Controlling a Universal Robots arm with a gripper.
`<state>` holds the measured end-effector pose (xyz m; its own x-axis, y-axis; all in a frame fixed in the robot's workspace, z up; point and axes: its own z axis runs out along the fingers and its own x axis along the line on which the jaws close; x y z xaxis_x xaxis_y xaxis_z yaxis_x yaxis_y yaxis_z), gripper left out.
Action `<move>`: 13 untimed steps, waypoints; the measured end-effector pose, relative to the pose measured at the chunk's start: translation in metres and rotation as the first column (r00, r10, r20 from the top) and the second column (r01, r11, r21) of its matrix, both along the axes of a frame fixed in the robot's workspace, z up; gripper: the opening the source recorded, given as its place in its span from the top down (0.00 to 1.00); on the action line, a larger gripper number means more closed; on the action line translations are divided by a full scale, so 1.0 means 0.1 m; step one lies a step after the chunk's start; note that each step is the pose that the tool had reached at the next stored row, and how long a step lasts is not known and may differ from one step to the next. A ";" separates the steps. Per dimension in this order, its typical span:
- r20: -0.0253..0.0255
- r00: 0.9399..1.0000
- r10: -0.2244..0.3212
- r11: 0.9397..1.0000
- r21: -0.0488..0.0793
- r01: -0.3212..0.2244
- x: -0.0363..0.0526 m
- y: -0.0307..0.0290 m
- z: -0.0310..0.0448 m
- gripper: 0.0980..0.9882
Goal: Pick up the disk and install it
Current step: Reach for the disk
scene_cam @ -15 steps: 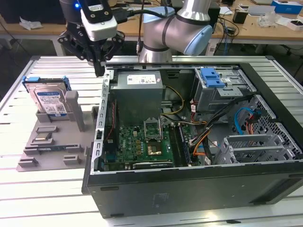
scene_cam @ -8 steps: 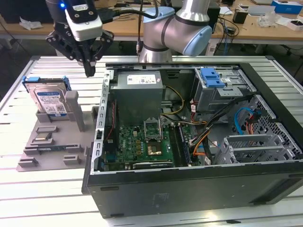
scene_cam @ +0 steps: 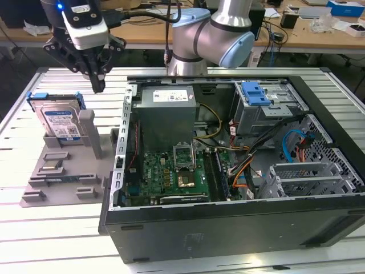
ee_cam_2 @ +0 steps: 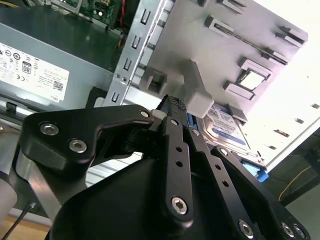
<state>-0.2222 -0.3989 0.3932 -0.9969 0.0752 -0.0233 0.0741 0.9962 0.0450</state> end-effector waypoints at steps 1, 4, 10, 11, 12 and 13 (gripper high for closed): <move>0.000 1.000 0.000 1.000 0.000 0.000 -0.022 0.000 0.000 0.99; 0.000 1.000 0.000 1.000 0.000 0.000 -0.100 0.000 0.000 0.99; 0.000 1.000 0.000 1.000 0.000 0.000 -0.302 0.000 -0.001 0.99; 0.000 1.000 0.000 1.000 0.000 0.000 -0.333 0.000 -0.001 0.99; 0.000 1.000 0.000 1.000 0.000 0.000 -0.355 0.000 -0.001 0.99; 0.000 1.000 0.000 1.000 0.000 0.000 -0.382 0.000 -0.001 0.99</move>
<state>-0.2604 -0.3988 0.3931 -0.9969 0.0754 -0.0233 0.0743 0.9962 0.0451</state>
